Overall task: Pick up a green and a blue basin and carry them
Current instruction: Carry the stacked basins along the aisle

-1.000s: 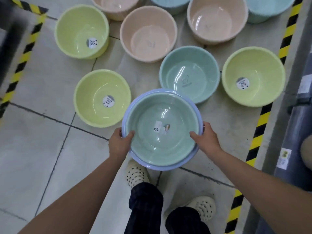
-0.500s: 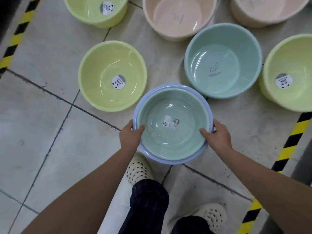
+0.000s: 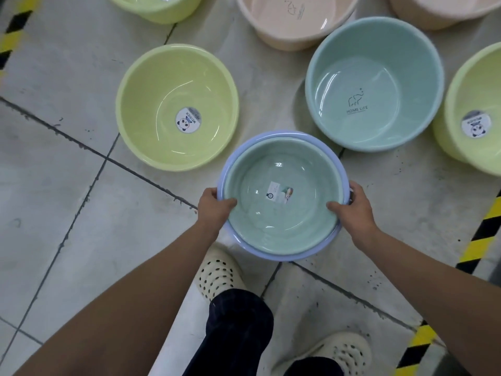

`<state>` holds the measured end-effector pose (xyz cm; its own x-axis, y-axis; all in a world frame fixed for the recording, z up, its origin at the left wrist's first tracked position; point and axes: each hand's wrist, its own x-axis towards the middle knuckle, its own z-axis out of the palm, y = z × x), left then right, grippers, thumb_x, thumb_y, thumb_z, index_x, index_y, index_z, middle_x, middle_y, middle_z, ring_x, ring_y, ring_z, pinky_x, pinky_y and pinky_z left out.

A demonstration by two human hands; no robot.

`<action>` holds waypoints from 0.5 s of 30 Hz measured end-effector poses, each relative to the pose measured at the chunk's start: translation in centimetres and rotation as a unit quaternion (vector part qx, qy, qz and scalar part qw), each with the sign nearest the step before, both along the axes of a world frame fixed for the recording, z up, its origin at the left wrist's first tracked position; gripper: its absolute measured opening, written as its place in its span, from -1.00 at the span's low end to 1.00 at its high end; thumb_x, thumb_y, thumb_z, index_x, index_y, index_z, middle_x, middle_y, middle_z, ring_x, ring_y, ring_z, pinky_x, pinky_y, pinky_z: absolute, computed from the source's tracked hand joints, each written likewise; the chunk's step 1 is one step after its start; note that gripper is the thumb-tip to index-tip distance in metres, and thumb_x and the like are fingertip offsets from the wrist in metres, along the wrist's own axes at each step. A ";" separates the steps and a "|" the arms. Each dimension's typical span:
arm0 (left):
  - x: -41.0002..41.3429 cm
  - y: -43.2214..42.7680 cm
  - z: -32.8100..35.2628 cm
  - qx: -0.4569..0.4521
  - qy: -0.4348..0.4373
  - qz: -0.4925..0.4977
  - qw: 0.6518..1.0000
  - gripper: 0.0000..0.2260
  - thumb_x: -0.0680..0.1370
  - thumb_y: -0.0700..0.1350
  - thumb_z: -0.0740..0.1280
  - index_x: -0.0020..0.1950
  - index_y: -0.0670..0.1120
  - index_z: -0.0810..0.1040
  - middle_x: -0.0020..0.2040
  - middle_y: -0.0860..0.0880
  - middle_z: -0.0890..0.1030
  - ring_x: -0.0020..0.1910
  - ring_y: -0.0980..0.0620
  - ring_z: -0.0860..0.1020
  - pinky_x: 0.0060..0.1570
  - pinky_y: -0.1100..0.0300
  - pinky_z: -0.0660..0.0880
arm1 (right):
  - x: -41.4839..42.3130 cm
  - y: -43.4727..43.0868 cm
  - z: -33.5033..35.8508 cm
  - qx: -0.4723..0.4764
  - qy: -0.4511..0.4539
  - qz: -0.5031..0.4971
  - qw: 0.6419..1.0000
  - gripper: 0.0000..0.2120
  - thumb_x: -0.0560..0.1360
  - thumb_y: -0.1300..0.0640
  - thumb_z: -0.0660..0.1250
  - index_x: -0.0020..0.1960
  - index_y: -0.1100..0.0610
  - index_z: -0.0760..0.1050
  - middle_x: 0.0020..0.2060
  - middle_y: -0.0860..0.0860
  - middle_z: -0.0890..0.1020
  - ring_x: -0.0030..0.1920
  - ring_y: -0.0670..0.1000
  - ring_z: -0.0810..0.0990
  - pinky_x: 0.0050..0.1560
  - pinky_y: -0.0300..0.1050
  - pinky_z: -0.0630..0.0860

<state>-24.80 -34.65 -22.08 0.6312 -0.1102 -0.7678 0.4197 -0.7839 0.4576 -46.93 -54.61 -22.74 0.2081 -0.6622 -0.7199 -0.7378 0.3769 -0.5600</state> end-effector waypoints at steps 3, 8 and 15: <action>1.3 0.3 1.7 -0.016 0.028 0.005 0.999 -0.60 0.35 -0.19 0.48 0.15 -0.12 0.49 0.09 -0.13 0.62 0.03 -0.14 0.64 -0.01 -0.04 0.64 | 1.0 -0.2 1.7 0.013 -0.013 -0.025 1.000 -0.43 0.43 0.32 0.43 0.37 0.01 0.36 0.12 0.01 0.56 0.14 0.11 0.58 0.03 -0.01 0.55; 2.4 1.9 8.1 -0.046 0.022 0.029 0.998 -0.57 0.31 -0.14 0.47 0.15 -0.12 0.51 0.09 -0.09 0.63 0.07 -0.13 0.64 0.12 -0.09 0.60 | 2.4 0.3 8.1 0.009 -0.013 -0.005 1.000 -0.49 0.43 0.27 0.44 0.27 -0.05 0.33 0.09 0.01 0.58 0.09 0.10 0.60 0.08 0.07 0.58; 5.5 3.9 19.5 -0.097 -0.002 0.106 0.990 -0.55 0.33 -0.10 0.45 0.16 -0.13 0.42 -0.03 0.02 0.54 -0.03 -0.04 0.56 -0.17 0.19 0.51 | 8.3 0.7 19.6 0.004 0.005 0.039 0.999 -0.61 0.38 0.21 0.47 0.17 0.06 0.50 -0.01 -0.01 0.65 0.05 0.10 0.64 0.08 0.05 0.59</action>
